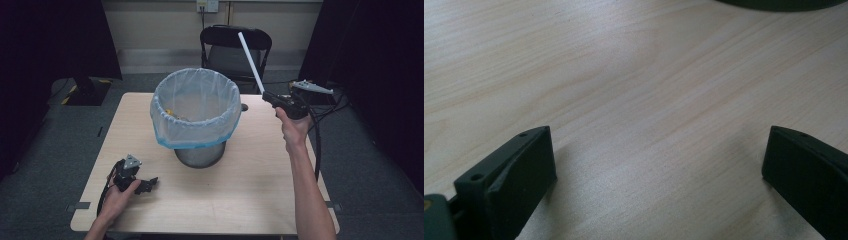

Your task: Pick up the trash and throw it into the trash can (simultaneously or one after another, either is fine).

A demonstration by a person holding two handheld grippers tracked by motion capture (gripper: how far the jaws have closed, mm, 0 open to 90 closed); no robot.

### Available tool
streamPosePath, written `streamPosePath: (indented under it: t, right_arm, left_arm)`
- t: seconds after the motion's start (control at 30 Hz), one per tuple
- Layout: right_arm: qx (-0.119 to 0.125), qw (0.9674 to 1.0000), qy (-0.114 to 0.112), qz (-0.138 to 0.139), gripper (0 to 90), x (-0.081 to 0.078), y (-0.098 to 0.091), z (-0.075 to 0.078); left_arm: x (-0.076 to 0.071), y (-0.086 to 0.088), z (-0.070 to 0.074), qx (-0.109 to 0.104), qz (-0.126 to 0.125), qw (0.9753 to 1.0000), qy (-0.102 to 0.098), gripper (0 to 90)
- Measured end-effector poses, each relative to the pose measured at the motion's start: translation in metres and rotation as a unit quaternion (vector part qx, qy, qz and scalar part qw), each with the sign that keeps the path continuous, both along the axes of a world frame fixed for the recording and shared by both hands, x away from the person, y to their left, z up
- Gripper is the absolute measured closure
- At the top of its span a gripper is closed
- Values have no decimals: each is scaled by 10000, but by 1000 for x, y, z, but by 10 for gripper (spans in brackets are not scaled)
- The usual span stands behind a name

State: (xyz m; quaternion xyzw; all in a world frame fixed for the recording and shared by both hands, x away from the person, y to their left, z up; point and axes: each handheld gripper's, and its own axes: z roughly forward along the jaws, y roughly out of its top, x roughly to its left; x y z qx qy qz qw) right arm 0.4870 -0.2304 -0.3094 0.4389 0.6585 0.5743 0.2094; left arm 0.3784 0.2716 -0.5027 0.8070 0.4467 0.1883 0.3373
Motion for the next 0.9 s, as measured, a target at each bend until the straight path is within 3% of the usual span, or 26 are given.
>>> streamPosePath:
  t: [0.9]
  right_arm:
    - [331, 9976, -491, 355, 814, -4, 27, 41]
  left_arm:
    - [0, 0, 0, 2, 0, 10000, 1, 1]
